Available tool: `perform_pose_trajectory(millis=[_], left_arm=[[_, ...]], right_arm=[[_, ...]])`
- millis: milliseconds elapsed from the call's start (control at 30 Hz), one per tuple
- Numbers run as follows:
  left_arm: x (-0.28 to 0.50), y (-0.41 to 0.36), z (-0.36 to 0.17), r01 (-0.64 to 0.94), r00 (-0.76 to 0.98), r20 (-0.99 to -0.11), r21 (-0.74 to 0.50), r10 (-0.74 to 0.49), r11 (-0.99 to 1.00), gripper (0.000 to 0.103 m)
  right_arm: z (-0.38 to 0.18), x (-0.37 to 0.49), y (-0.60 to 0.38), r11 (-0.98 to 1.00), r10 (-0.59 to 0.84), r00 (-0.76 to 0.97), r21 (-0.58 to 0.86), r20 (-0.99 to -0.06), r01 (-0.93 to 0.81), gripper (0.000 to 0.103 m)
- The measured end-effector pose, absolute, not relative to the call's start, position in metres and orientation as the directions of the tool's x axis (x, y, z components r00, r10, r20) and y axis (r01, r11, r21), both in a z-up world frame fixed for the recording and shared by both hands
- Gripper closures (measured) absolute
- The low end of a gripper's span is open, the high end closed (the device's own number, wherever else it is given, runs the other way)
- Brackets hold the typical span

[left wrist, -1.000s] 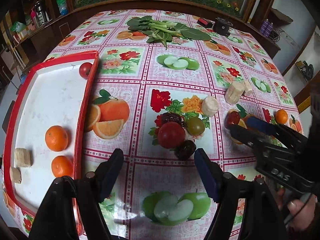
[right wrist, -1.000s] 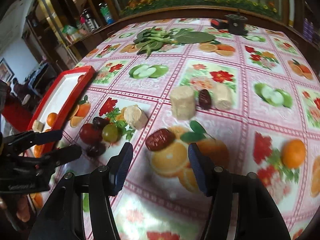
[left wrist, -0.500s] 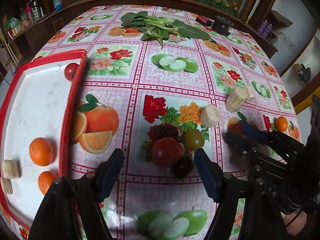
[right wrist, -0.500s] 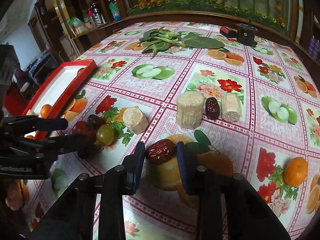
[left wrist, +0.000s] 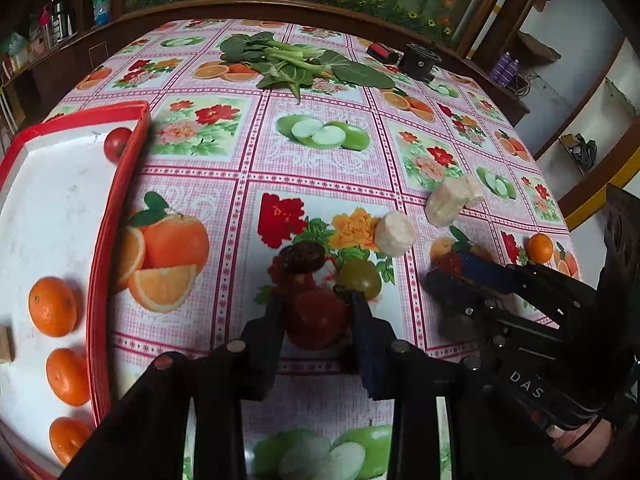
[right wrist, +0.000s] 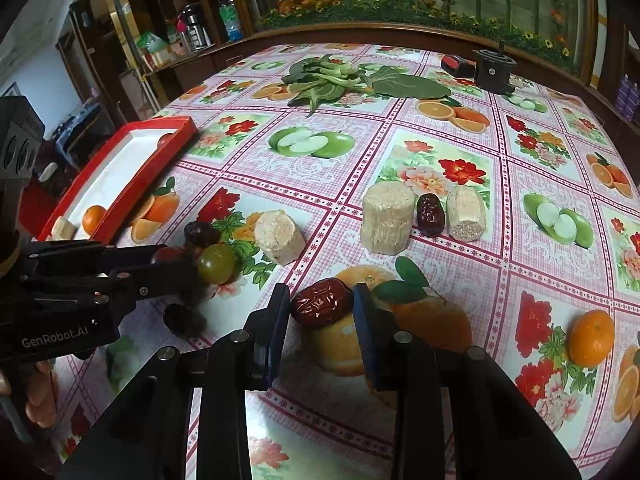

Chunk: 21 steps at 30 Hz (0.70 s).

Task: Organize fruits
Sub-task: 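Grasp a red date with the right tool while the left tool grasps a red tomato, then carry the red date and tomato with both tools over the tray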

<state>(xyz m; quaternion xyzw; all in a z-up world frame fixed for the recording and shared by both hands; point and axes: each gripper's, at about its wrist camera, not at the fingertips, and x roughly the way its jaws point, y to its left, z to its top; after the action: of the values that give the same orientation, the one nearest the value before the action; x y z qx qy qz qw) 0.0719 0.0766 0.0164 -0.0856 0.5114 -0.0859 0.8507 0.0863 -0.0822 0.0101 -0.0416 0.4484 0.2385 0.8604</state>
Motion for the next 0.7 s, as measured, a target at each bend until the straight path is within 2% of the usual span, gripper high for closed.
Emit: perform_pose_trajectory(millis=[700], left_arm=[[0.007,0.079,0.020,0.126,0.457,-0.852,-0.223,-0.256,0.967,0.068]], right_arm=[[0.020,0.019,-0.077,0.893,0.351,0.490,0.127,-0.798,-0.432,0.071]])
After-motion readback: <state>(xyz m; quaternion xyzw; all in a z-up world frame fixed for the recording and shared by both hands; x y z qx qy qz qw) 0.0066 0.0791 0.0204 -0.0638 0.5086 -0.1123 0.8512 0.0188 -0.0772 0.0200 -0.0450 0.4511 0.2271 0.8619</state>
